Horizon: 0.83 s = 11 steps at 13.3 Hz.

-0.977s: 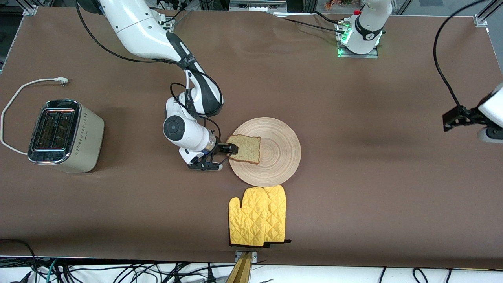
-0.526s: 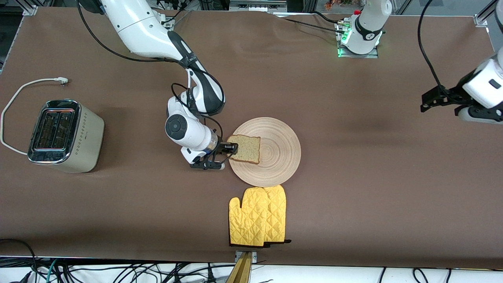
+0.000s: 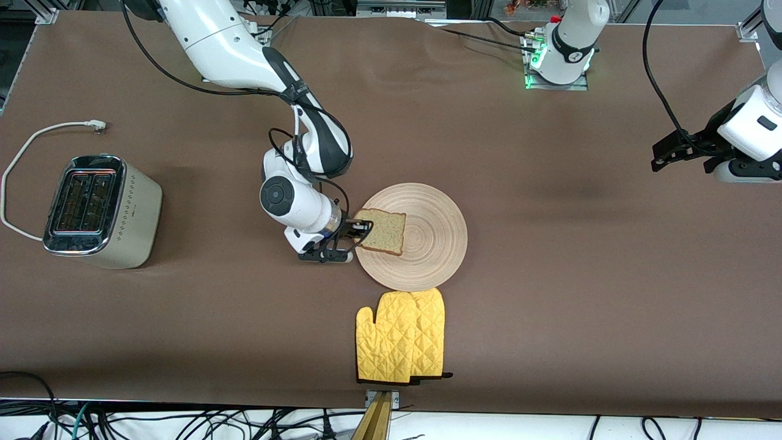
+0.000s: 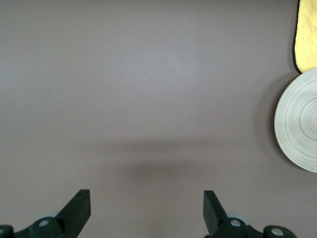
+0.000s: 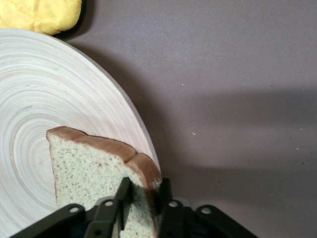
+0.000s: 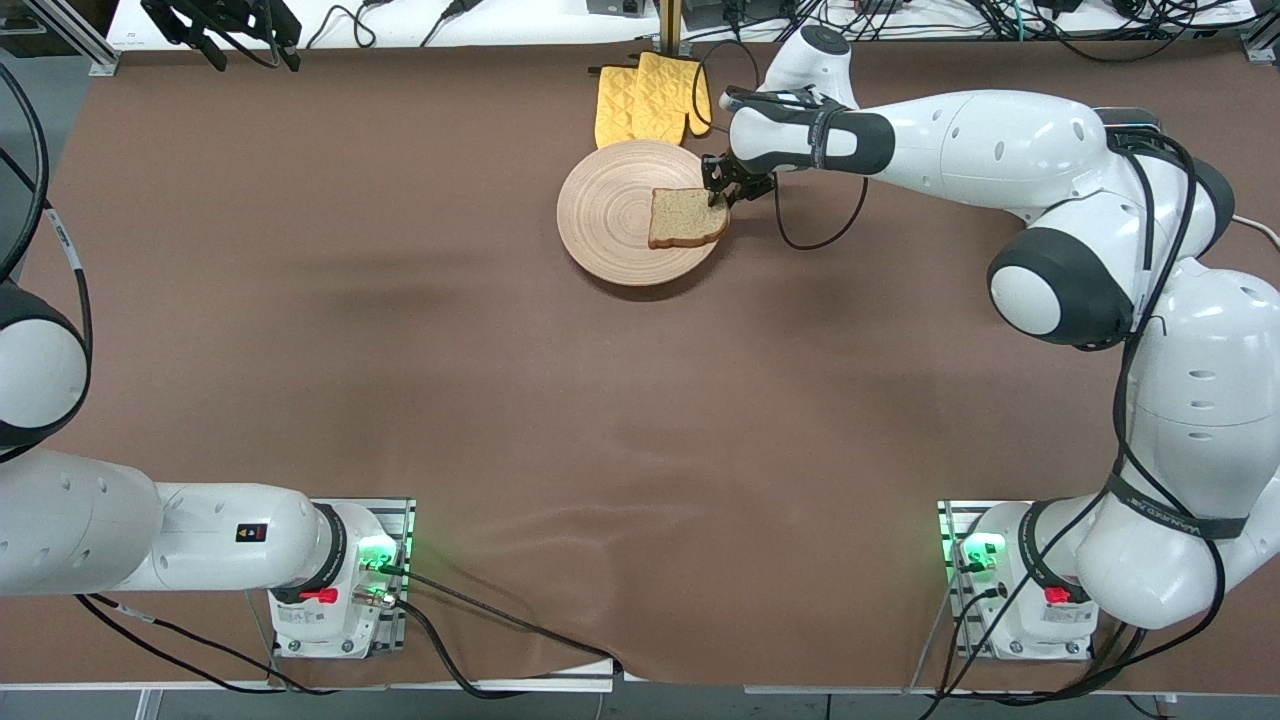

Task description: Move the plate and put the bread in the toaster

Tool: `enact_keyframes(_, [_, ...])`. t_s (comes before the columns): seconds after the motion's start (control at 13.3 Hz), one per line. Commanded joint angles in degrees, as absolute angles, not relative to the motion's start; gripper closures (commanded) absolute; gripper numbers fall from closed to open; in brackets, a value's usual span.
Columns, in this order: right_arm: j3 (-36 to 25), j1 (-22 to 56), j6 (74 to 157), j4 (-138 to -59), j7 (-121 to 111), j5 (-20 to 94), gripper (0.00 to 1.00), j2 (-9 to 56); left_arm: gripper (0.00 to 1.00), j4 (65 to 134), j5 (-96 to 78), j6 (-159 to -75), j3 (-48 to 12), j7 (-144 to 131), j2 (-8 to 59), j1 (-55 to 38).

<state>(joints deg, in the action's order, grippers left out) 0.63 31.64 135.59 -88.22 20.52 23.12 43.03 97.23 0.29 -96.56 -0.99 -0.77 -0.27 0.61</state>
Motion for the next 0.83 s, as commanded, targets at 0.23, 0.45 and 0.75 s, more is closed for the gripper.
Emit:
enact_keyframes(0.23, [1.0,31.9,134.3,-86.4,20.0,23.6,1.00,43.0,0.00,95.9,-1.1,-96.8,-0.6,-1.8,0.8,0.3])
enact_keyframes(0.45, [0.9,32.5,133.1,-85.3,20.1,23.6,1.00,42.8,0.00,95.9,-1.1,-96.7,-0.7,-1.9,0.7,0.3])
enact_keyframes(0.75, [0.8,32.4,130.2,-85.3,20.0,23.6,1.00,41.6,0.00,96.1,-1.0,-96.7,-0.9,-1.9,1.7,0.2])
